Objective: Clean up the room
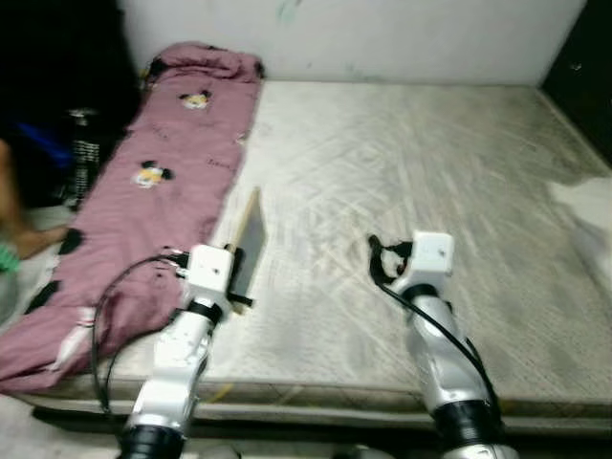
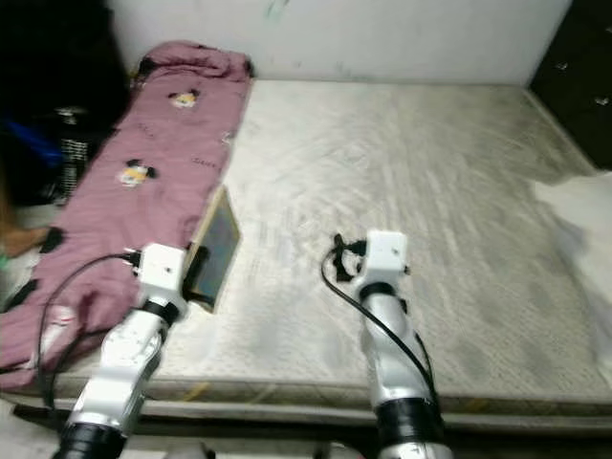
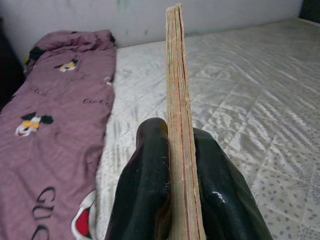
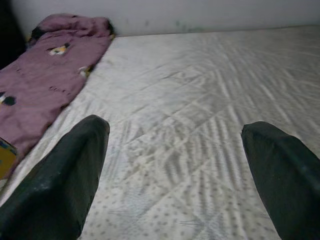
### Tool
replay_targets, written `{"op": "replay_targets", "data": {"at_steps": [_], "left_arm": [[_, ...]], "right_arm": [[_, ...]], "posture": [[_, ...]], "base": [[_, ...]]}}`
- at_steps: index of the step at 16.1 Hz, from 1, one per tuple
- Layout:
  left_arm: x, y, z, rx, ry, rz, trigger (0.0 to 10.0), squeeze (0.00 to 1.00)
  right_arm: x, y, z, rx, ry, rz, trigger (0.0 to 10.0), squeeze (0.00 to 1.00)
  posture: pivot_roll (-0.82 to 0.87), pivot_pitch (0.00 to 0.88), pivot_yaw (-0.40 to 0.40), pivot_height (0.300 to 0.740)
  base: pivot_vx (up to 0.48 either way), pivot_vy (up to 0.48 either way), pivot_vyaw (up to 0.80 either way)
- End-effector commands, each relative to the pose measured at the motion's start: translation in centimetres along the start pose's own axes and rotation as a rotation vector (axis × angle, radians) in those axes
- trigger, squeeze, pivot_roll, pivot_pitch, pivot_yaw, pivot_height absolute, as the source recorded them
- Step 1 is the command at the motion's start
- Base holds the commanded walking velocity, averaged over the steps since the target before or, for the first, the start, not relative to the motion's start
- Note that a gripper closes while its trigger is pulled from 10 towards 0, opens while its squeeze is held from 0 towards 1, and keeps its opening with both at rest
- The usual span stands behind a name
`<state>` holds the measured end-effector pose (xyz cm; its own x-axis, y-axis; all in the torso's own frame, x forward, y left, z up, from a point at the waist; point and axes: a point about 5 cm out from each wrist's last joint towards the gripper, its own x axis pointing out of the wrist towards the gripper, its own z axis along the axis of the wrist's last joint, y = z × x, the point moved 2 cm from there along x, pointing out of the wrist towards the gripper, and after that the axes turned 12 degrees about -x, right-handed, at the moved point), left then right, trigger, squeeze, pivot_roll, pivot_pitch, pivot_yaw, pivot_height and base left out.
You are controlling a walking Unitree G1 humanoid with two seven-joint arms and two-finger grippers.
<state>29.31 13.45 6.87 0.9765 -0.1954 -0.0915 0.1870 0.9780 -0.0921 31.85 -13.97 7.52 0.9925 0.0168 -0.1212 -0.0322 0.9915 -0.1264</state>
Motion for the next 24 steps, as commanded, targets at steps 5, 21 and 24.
{"op": "replay_targets", "data": {"at_steps": [5, 21, 24], "left_arm": [[0.29, -0.54, 1.25, -0.003, -0.059, -0.017, 10.0, 0.0], [0.35, -0.45, 1.24, -0.038, -0.061, -0.004, 10.0, 0.0], [0.25, -0.53, 1.42, -0.057, -0.071, -0.024, 10.0, 0.0]], "right_arm": [[-0.08, -0.65, -0.24, -0.016, 0.008, -0.007, 10.0, 0.0], [-0.02, -0.66, -0.34, -0.03, 0.011, -0.007, 10.0, 0.0], [-0.04, -0.66, -0.35, -0.03, 0.012, -0.009, 10.0, 0.0]], "posture": [[0.03, 0.0, 0.003, 0.74], [0.03, 0.0, 0.001, 0.74], [0.03, 0.0, 0.001, 0.74]], "base": [[0.0, -0.283, -0.09], [0.0, -0.16, 0.0], [0.0, 0.0, 0.0]]}}
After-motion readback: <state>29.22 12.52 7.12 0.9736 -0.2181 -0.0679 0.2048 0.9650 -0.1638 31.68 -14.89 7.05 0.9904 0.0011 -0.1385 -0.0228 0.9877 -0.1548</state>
